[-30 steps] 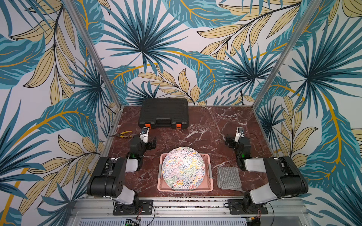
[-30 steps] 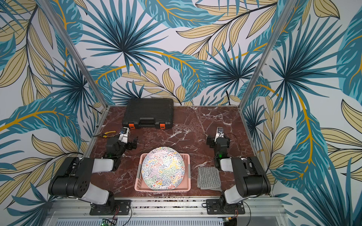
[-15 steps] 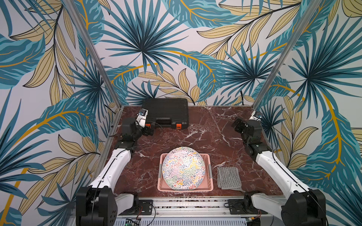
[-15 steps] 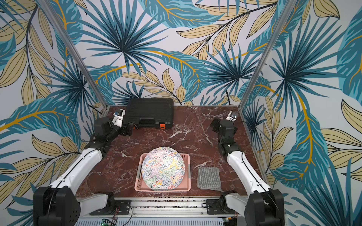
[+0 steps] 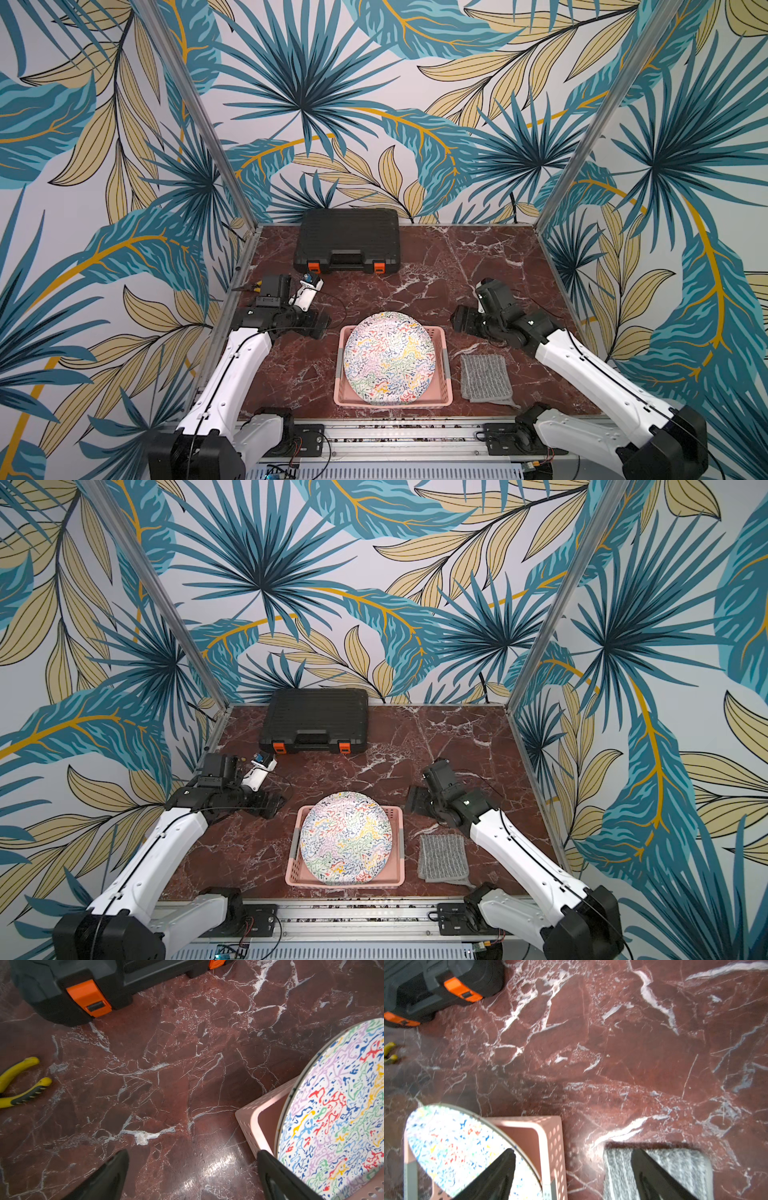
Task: Wipe the wet plate dry
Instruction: Move the bin to the center of the board.
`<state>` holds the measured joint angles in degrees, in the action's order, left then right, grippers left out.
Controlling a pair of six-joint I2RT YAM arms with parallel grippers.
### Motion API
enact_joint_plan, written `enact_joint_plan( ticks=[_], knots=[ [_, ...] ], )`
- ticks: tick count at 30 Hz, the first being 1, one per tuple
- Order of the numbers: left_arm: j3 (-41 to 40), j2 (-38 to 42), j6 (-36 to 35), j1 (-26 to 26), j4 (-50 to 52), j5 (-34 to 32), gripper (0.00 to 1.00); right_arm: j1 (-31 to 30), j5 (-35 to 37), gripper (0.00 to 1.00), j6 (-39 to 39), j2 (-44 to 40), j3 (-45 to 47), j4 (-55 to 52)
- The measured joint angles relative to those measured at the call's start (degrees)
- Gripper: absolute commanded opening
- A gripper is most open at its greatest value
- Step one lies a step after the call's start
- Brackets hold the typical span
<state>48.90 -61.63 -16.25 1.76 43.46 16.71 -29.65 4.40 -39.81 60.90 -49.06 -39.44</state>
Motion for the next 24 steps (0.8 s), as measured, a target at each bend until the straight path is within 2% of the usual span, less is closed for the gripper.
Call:
enact_joint_plan(
  ticks=[3, 7, 12, 14, 19, 24],
  knots=[
    [0.02, -0.31, -0.04, 0.0, 0.15, 0.17, 1.0, -2.93, -0.42, 0.73, -1.11, -0.9, 1.38, -1.25],
    [0.02, -0.37, -0.07, 0.0, 0.22, 0.31, 1.0, -6.56, -0.39, 0.66, -1.62, 2.78, 1.55, -1.4],
    [0.0, -0.37, -0.15, 0.0, 0.26, 0.22, 1.0, -10.21, 0.07, 0.64, -2.08, 8.31, 1.22, -0.74],
    [0.0, -0.37, -0.28, 0.0, 0.26, 0.24, 1.0, -11.47, 0.52, 0.59, -2.62, 10.36, 0.98, -0.07],
    [0.0, -0.37, -0.46, 0.0, 0.28, 0.26, 1.0, -12.85, 2.51, 0.51, -4.24, 13.33, 0.9, 1.29],
    [0.0, -0.37, -0.48, 0.0, 0.31, 0.33, 1.0, -13.0, 4.66, 0.35, -5.99, 13.66, 0.9, 3.76]
  ],
)
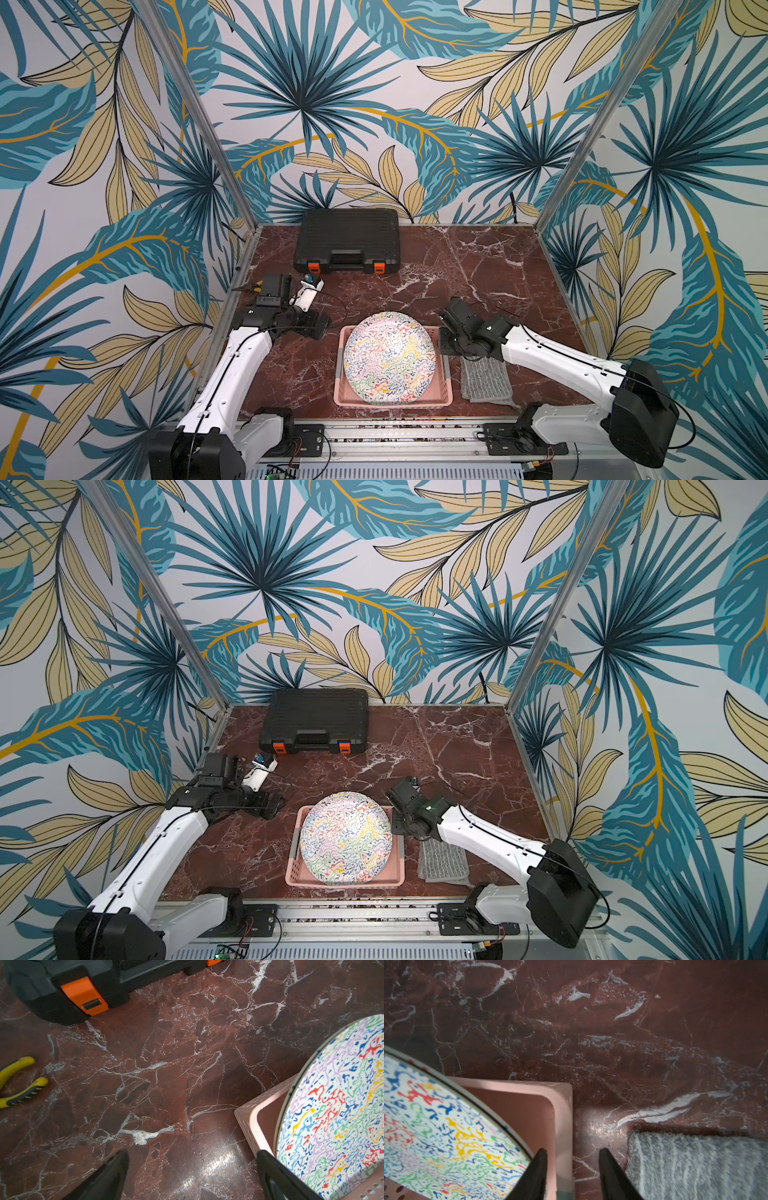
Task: Wipe the wet plate dry
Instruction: Move the bin to the center of the board.
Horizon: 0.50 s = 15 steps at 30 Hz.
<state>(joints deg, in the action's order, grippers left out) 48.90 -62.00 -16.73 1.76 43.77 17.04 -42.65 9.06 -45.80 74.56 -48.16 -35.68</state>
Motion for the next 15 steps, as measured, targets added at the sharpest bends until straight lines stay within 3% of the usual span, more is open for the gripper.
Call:
enact_joint_plan(
  ticks=[8, 15],
  knots=[
    [0.0, 0.0, -0.02, 0.0, 0.24, 0.81, 1.0, -0.22, 2.32, 0.06, -0.55, 4.72, -2.16, 2.03],
    [0.0, 0.0, -0.07, 0.0, 0.26, 1.27, 1.0, 2.08, 3.54, 0.02, 0.68, 8.41, -6.38, 2.23]
  ],
)
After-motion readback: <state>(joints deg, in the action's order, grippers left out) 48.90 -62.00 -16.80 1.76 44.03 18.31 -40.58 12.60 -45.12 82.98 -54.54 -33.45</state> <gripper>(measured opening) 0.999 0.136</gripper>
